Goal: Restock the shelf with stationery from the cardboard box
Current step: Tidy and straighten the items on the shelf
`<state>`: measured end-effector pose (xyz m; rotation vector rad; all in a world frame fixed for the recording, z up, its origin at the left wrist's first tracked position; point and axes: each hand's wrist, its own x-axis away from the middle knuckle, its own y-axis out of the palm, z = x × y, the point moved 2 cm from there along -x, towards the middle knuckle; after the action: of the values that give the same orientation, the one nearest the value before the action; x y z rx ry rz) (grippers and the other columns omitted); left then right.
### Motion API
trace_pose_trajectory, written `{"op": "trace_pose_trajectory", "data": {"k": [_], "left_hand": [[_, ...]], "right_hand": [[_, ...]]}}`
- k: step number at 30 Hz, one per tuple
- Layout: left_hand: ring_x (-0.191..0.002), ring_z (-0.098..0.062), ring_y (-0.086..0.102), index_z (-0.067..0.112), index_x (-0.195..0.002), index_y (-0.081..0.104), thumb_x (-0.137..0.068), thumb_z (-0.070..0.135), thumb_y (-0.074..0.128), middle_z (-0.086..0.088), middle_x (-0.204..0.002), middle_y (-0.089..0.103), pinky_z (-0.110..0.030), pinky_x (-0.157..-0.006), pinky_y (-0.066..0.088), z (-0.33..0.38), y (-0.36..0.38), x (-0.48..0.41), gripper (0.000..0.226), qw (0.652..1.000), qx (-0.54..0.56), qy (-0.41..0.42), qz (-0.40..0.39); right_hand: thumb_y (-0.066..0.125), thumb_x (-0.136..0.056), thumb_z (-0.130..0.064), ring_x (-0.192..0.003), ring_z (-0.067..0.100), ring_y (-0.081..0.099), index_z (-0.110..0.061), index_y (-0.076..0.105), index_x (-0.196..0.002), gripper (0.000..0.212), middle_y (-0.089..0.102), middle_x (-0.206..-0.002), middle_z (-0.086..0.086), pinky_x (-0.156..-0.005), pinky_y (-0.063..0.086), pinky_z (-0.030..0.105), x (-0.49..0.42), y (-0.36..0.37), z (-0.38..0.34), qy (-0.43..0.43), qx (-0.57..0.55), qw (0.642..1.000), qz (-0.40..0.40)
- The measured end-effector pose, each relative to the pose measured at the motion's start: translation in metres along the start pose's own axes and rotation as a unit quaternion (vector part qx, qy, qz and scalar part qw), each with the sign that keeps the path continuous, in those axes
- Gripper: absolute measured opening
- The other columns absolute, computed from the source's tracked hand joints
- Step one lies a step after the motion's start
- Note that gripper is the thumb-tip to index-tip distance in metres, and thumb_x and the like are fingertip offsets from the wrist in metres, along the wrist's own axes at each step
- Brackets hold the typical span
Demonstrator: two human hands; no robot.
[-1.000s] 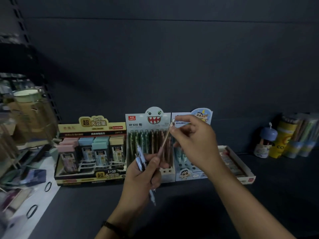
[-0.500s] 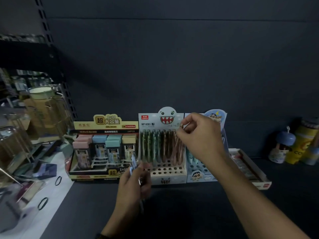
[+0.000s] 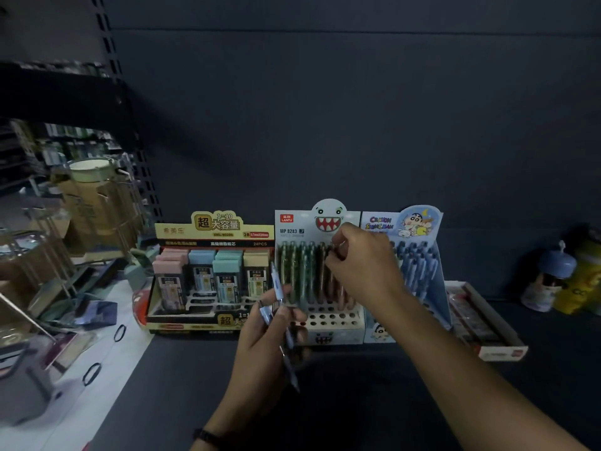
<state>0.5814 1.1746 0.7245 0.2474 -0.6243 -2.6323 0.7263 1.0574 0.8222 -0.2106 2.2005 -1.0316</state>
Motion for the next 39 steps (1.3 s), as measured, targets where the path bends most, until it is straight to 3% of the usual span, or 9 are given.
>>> {"op": "trace_pose_trajectory", "data": {"k": [6,10,14,19,24,27,30,35,39], "left_hand": [[-0.062,-0.014,0.036,0.028,-0.145,0.059,-0.114,0.015,0.042,-0.008,-0.09,0.059,-0.027,-0.049,0.034,-0.001,0.001,-0.001,0.038,1.0,0.006,-0.022,-0.002],[-0.063,-0.014,0.047,0.018,-0.141,0.062,-0.112,0.008,0.044,-0.01,-0.098,0.07,-0.028,-0.05,0.035,0.003,0.002,0.001,0.035,0.999,0.033,-0.022,-0.003],[-0.072,-0.02,0.063,0.011,-0.12,0.057,-0.11,0.012,0.048,-0.018,-0.125,0.074,-0.03,-0.053,0.041,0.006,0.008,0.007,0.014,1.0,0.007,-0.003,-0.019],[-0.084,-0.032,0.072,0.002,-0.113,0.058,-0.109,0.01,0.049,-0.024,-0.106,0.07,-0.033,-0.059,0.053,-0.002,0.009,0.004,0.013,0.997,-0.052,0.031,-0.053],[-0.116,-0.044,0.072,0.005,-0.109,0.051,-0.113,0.015,0.046,-0.024,-0.127,0.068,-0.055,-0.082,0.061,-0.012,0.023,0.009,0.012,0.993,-0.064,-0.034,-0.095],[-0.094,-0.027,0.076,0.002,-0.106,0.054,-0.114,0.017,0.045,-0.01,-0.113,0.074,-0.043,-0.071,0.063,-0.009,0.031,0.006,0.019,0.985,-0.161,0.023,-0.055],[-0.051,-0.017,0.035,0.002,-0.104,0.05,-0.113,0.026,0.046,-0.009,-0.076,0.049,-0.032,-0.046,0.026,-0.002,0.048,0.0,0.026,0.98,-0.187,0.047,-0.049],[-0.051,-0.017,0.026,0.005,-0.106,0.058,-0.107,0.04,0.051,-0.01,-0.073,0.045,-0.027,-0.045,0.024,0.004,0.088,-0.003,0.035,0.987,-0.118,0.036,-0.099],[-0.052,-0.021,0.021,0.015,-0.082,0.052,-0.109,0.026,0.055,-0.023,-0.069,0.037,-0.03,-0.048,0.026,-0.01,0.105,-0.006,0.029,0.977,-0.149,0.032,-0.148]], "right_hand": [[0.069,-0.095,-0.023,-0.086,0.025,0.068,-0.018,0.07,-0.106,0.012,0.072,-0.089,0.003,-0.071,0.055,0.033,0.001,0.003,-0.003,-0.005,0.063,0.998,-0.025],[0.062,-0.1,-0.025,-0.073,0.019,0.066,-0.016,0.075,-0.104,0.016,0.073,-0.087,0.002,-0.068,0.053,0.029,0.003,-0.001,-0.004,-0.006,0.077,0.996,-0.047],[0.068,-0.101,-0.034,-0.062,0.002,0.066,-0.024,0.077,-0.108,0.016,0.073,-0.077,-0.014,-0.067,0.059,0.027,0.023,-0.008,-0.008,0.0,-0.061,0.998,-0.022],[0.078,-0.094,-0.038,-0.074,0.001,0.073,-0.029,0.083,-0.09,0.011,0.076,-0.079,-0.019,-0.071,0.06,0.027,0.057,-0.006,-0.009,-0.027,-0.207,0.97,-0.124],[0.073,-0.099,-0.021,-0.081,0.007,0.072,-0.022,0.073,-0.089,0.011,0.076,-0.087,-0.009,-0.073,0.058,0.028,0.068,-0.017,0.01,0.033,-0.302,0.952,-0.045],[0.059,-0.108,-0.019,-0.078,0.032,0.074,-0.016,0.062,-0.097,0.012,0.079,-0.085,0.002,-0.07,0.059,0.048,0.073,-0.039,0.027,0.063,-0.358,0.931,-0.019],[0.064,-0.105,-0.018,-0.058,0.027,0.065,-0.022,0.071,-0.093,0.014,0.072,-0.074,0.006,-0.053,0.051,0.039,0.082,-0.056,0.046,0.052,-0.36,0.93,-0.046],[0.084,-0.09,-0.015,-0.059,0.005,0.062,-0.022,0.085,-0.09,0.007,0.073,-0.068,-0.002,-0.06,0.048,0.02,0.1,-0.074,0.072,0.081,-0.356,0.929,-0.06],[0.089,-0.083,-0.011,-0.065,0.012,0.068,-0.018,0.084,-0.088,0.01,0.078,-0.079,0.004,-0.064,0.053,0.025,0.108,-0.088,0.091,0.149,-0.387,0.91,-0.009]]}}
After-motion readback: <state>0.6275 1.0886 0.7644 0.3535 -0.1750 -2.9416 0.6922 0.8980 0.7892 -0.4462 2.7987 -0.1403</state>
